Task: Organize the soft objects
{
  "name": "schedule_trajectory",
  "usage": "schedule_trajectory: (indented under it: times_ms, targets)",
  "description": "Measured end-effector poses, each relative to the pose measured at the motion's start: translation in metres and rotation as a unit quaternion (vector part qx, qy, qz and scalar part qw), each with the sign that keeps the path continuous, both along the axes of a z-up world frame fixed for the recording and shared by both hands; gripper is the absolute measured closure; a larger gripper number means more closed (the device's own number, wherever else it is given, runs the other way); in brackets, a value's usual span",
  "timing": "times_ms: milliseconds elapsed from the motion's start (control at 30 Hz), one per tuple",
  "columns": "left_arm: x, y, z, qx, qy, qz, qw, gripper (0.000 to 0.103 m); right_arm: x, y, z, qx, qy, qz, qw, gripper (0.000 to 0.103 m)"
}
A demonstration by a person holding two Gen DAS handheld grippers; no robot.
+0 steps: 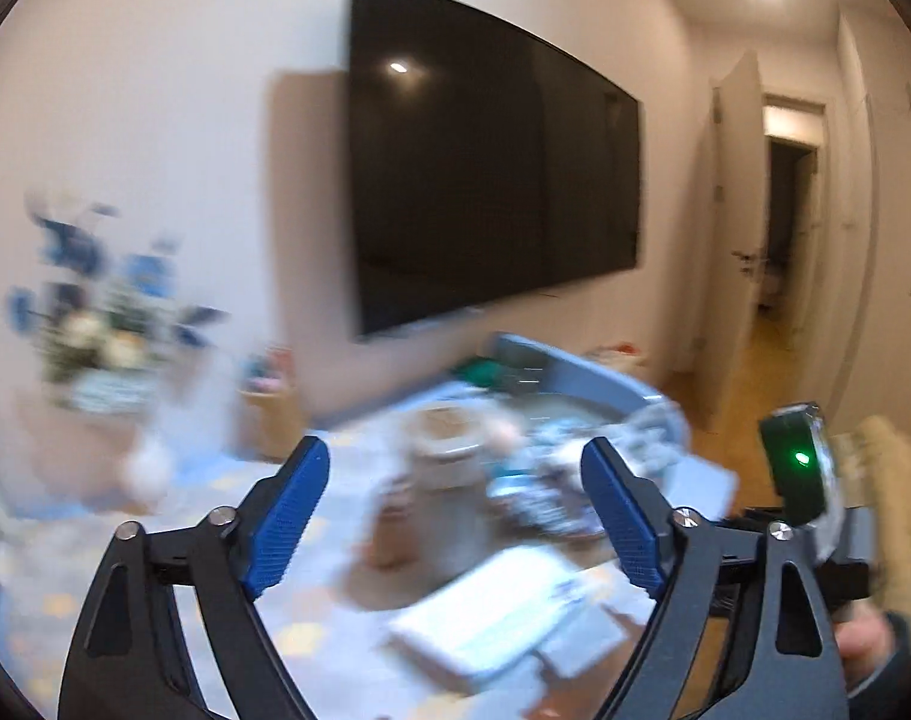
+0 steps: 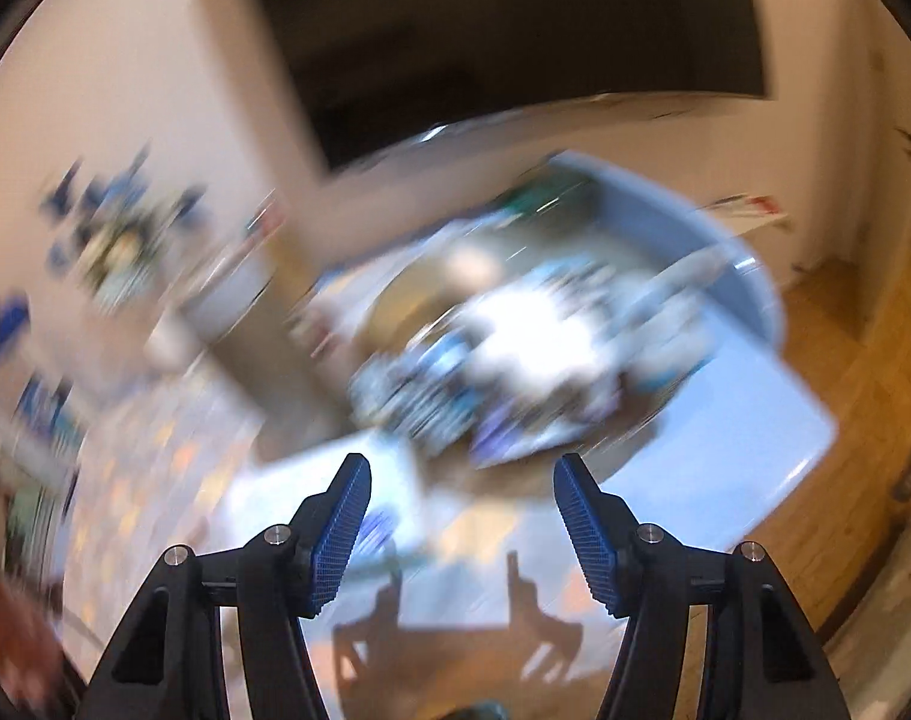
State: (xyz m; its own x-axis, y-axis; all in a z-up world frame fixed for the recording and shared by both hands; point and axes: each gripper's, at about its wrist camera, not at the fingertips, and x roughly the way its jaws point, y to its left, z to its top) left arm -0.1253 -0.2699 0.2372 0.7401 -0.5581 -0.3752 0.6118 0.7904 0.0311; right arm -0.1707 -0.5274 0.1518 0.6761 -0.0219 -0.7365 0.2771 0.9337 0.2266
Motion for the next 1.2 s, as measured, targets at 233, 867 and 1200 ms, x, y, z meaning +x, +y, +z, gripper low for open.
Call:
schedule_trajectory:
  times_ms: [233,867,1200]
  targets:
    - [-0.013,0.116,0.013,0.059,-0.097,0.143,0.9832,0.004,0.029,0.114,-0.011,0.008,0.019,0.127,0.992,0.041]
    - [0.11,0.264,-0.182,0.003,0.164,0.316,0.9346,0.001,0.155,0.327,-0.085,-0.122,-0.063,0.186,0.973,0.01]
    - [0.106,0.261,-0.194,0.007,0.152,0.33,0.9316,0.001,0.157,0.321,-0.101,-0.123,-0.058,0.165,0.977,0.01]
